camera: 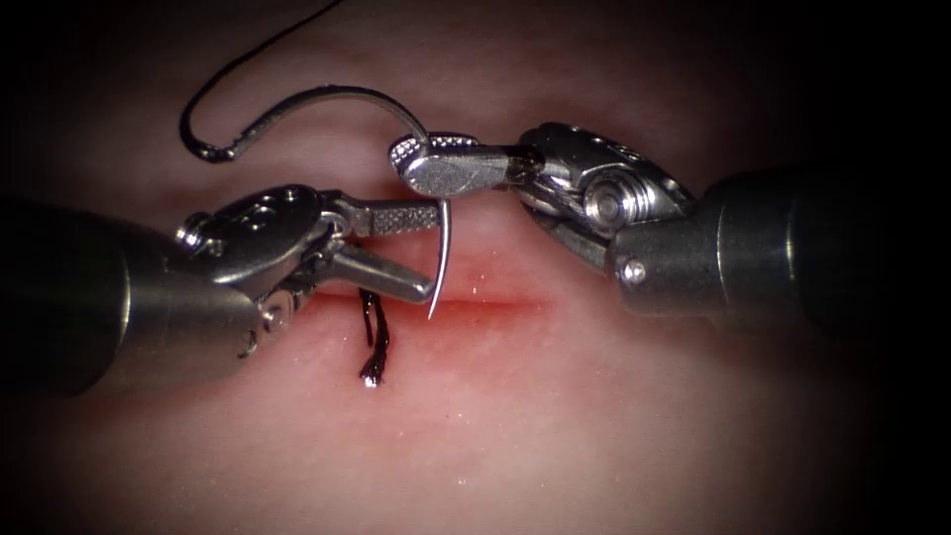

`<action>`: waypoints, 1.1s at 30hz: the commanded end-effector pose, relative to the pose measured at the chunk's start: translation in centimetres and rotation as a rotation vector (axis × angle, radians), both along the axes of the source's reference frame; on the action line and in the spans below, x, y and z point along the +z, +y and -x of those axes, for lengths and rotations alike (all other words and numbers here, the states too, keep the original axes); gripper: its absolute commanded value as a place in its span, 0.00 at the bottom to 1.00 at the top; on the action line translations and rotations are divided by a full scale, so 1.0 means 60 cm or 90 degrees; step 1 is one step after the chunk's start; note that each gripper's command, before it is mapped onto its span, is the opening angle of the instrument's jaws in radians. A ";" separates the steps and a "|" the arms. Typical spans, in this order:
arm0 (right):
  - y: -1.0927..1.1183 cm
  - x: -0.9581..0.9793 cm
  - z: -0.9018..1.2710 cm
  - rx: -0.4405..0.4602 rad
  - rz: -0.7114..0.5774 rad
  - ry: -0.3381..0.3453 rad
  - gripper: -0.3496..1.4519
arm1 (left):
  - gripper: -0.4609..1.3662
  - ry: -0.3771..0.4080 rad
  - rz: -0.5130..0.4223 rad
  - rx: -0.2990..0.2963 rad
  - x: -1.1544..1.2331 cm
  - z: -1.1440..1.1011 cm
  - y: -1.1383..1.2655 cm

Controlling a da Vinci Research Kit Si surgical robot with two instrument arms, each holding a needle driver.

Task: Wound Closure
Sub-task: Adjust the right grip by passing the needle back to the left gripper

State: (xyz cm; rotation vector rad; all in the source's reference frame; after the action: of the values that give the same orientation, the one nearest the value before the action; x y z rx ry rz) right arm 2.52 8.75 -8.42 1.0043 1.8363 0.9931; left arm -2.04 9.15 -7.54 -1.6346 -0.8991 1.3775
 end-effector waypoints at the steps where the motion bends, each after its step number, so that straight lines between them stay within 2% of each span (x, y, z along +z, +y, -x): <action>1: -0.0001 -0.0001 -0.0001 -0.004 0.002 0.001 0.00 | 0.63 0.000 0.000 -0.001 0.0002 0.0002 0.0000; 4: -0.0001 -0.0002 -0.0003 -0.011 0.002 0.005 0.00 | 0.59 -0.003 -0.011 0.001 0.0002 0.0003 -0.0001; 10: -0.0002 -0.0002 -0.0006 -0.013 -0.001 0.006 0.00 | 0.45 -0.007 -0.018 0.005 0.0002 0.0004 -0.0003; 15: -0.0002 -0.0003 -0.0006 -0.013 -0.002 0.006 0.00 | 0.24 -0.015 -0.062 0.012 0.0002 0.0005 -0.0003; 16: -0.0003 -0.0003 -0.0006 -0.013 -0.002 0.006 0.00 | 0.17 -0.018 -0.092 0.016 0.0002 0.0005 -0.0003; 18: -0.0003 -0.0004 -0.0006 -0.013 -0.002 0.006 0.00 | 0.15 -0.024 -0.129 0.022 0.0002 0.0006 -0.0004; 21: -0.0004 -0.0005 -0.0006 -0.013 -0.003 0.006 0.00 | 0.16 -0.029 -0.151 0.028 0.0001 0.0005 -0.0003; 23: -0.0003 -0.0008 -0.0007 -0.013 -0.008 0.007 0.00 | 0.07 -0.035 -0.182 0.035 0.0001 0.0002 -0.0002; 24: -0.0003 -0.0008 -0.0007 -0.011 -0.009 0.007 0.00 | 0.06 -0.036 -0.182 0.034 0.0001 0.0001 -0.0002; 27: 0.0000 -0.0012 -0.0007 -0.003 -0.015 0.006 0.00 | 0.06 -0.043 -0.231 0.045 -0.0001 -0.0005 -0.0002; 29: 0.0001 -0.0013 -0.0006 -0.002 -0.012 0.006 0.01 | 0.06 -0.045 -0.242 0.048 -0.0001 -0.0008 -0.0003; 30: 0.0001 -0.0014 -0.0006 -0.002 -0.012 0.006 0.09 | 0.06 -0.045 -0.250 0.050 -0.0002 -0.0010 -0.0003; 32: 0.0002 -0.0015 -0.0006 -0.002 -0.013 0.006 0.18 | 0.06 -0.040 -0.259 0.048 -0.0002 -0.0013 -0.0004; 33: 0.0003 -0.0015 -0.0006 -0.001 -0.014 0.006 0.27 | 0.06 -0.039 -0.267 0.048 -0.0003 -0.0016 -0.0004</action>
State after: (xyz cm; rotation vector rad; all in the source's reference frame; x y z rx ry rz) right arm 2.55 8.77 -8.51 1.0268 1.8366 1.0091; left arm -1.94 9.12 -7.56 -1.3267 -1.1945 1.1053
